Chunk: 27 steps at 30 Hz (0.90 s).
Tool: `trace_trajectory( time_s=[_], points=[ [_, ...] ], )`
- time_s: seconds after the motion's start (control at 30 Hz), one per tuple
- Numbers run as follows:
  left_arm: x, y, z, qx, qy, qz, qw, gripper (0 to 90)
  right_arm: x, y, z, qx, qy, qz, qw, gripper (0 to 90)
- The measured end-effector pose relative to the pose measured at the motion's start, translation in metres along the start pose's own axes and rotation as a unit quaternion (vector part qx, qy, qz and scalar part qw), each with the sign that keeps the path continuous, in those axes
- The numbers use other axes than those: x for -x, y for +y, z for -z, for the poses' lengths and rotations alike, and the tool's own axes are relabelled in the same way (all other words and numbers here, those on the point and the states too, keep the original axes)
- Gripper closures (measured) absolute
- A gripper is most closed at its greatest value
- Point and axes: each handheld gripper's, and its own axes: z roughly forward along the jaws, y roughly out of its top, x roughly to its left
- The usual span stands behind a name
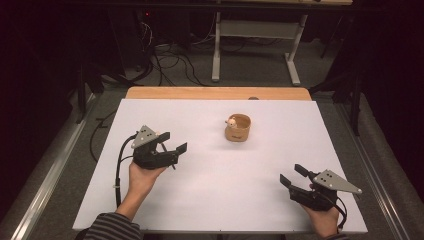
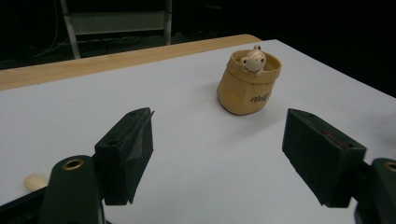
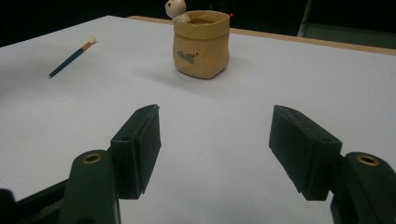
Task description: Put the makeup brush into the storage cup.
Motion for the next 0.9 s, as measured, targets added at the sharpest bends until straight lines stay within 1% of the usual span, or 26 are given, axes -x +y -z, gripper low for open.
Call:
trace_trajectory(
  time_s=[0.47,0.67,0.9],
  points=[
    [-0.006,0.011,-0.013,0.0,0.014,-0.001,0.9999,25.6,0.0,0.0,0.0,0.0,0.002,0.0,1.0,35.8],
    [-0.008,0.014,-0.019,-0.001,0.014,-0.001,0.9999,25.6,0.0,0.0,0.0,0.0,0.002,0.0,1.0,35.7],
    [-0.013,0.015,-0.026,-0.011,0.021,0.0,0.9997,25.6,0.0,0.0,0.0,0.001,0.004,-0.001,1.0,35.4]
  ],
)
